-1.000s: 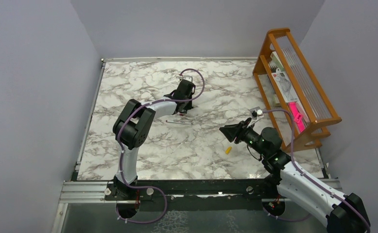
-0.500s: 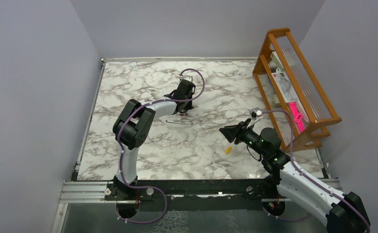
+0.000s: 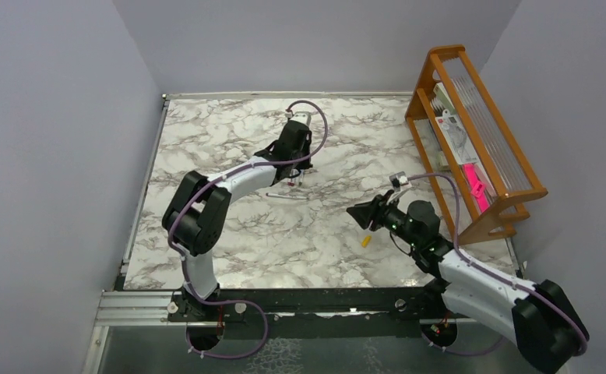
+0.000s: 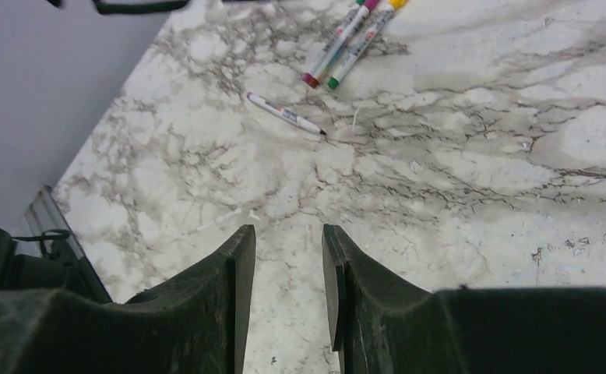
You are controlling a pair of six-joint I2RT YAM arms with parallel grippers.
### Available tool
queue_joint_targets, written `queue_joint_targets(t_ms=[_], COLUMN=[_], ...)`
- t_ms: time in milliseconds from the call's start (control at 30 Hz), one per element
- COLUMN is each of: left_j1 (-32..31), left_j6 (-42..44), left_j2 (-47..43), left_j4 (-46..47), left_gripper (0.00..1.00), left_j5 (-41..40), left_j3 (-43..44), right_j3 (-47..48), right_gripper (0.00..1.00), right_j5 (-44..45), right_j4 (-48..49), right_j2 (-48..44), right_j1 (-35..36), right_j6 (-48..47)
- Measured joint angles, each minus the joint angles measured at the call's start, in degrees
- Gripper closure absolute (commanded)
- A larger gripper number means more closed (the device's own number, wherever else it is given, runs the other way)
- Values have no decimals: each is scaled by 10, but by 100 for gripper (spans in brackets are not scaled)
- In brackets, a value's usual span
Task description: Insert the pens into the pen caps
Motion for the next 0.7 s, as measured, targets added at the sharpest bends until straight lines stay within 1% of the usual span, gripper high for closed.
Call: queue_joint_targets(t_ms=[100, 167, 267, 367, 500, 567, 700], left_j1=[-1, -1, 0, 6, 28, 42, 73], left_j6=[2, 1, -7, -25, -46, -51, -62], left_j2=[-25, -54, -110, -166, -252, -286, -321], left_j4=[12, 34, 64, 90, 110, 111, 115], left_gripper=[81, 81, 70, 56, 46, 44, 44], left_j5=[-1, -3, -11, -17, -30, -37, -40], left_j3=[-12, -42, -118, -191, -274, -289, -304], right_j3=[6, 29, 92, 180, 281, 325, 395], right_gripper=[60, 57, 52, 49, 48, 48, 50], right_j5=[-12, -28, -57, -81, -95, -99, -102], right_j4=[28, 37, 46, 57, 58, 52, 26], right_j2=[79, 153, 252, 345, 443, 488, 560], right_j1=[0, 0, 2, 10, 34, 49, 81], right_j6=[-35, -67, -116, -171, -238, -268, -322])
